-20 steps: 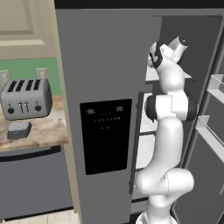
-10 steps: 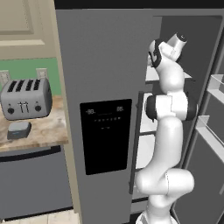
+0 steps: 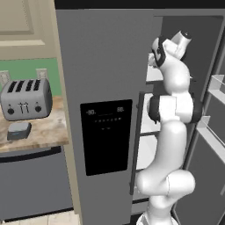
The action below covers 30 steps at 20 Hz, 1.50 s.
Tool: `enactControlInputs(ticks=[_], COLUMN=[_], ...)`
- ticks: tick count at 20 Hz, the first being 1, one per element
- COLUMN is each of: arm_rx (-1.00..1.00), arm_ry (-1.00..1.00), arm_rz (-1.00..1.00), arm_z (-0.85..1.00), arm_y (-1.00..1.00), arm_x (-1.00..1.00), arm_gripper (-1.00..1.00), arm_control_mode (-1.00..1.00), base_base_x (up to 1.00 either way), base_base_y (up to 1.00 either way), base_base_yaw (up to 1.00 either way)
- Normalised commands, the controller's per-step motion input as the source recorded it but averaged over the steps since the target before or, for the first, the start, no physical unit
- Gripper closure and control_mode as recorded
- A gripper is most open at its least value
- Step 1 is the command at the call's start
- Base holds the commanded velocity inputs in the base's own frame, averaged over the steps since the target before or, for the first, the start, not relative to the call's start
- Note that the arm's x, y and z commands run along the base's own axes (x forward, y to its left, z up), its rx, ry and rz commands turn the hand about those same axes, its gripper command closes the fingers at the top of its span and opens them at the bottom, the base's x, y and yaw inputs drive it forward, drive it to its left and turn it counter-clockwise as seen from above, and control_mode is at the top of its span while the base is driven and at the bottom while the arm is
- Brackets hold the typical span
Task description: Take the fish from the fridge and place it on the digital scale on the counter by the fridge. Wait a few seconds for a reading, then move it to the plate on the dining counter.
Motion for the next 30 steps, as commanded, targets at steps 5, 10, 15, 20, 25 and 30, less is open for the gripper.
enactControlInputs(ticks=[5, 10, 15, 20, 25, 30], arm_rx=[0.00, 0.00, 0.00, 0.00, 0.00, 0.00], arm_ry=[-0.18, -0.21, -0.13, 0.00, 0.09, 0.18], arm_rz=[-0.03, -0.07, -0.11, -0.09, -0.07, -0.07], arm_z=[-0.10, -0.01, 0.06, 0.22, 0.19, 0.03], arm_y=[0.31, 0.33, 0.26, 0.04, 0.00, 0.02], arm_x=[-1.00, -1.00, -1.00, -1.00, -1.00, -1.00], arm_gripper=[1.00, 1.00, 1.00, 1.00, 1.00, 1.00], arm_control_mode=[-1.00, -1.00, -1.00, -1.00, -1.00, -1.00], base_base_x=[0.00, 0.00, 0.00, 0.00, 0.00, 0.00], base_base_y=[0.00, 0.00, 0.00, 0.00, 0.00, 0.00], base_base_yaw=[0.00, 0.00, 0.00, 0.00, 0.00, 0.00])
